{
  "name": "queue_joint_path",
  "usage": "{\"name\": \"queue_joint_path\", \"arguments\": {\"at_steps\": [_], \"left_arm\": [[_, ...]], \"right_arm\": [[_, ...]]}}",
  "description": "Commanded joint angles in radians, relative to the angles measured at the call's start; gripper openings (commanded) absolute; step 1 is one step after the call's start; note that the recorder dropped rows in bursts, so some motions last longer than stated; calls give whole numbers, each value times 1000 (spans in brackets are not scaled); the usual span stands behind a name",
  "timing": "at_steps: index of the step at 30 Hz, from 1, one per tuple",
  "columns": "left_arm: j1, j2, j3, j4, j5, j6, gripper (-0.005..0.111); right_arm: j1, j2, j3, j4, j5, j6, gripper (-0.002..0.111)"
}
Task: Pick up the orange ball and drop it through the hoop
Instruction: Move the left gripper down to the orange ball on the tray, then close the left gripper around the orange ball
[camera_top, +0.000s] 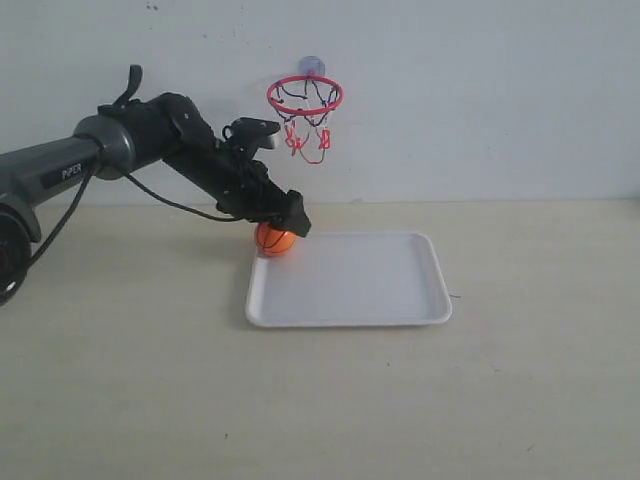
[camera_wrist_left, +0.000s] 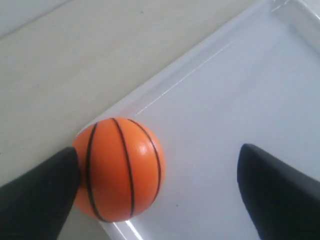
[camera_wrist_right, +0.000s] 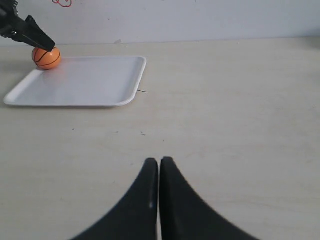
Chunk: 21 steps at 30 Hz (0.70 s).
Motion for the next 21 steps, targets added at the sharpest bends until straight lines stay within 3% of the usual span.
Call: {"name": "queue_joint_path", "arguments": {"at_steps": [1,21], "left_arm": [[-9,14,-4,51,13,-25,80],[-18,38,-4,120,7,-28,75]], "right_arm": [[0,-5,-1,-9,-3,-1,0],[0,-5,-1,-9,-3,-1,0]]}}
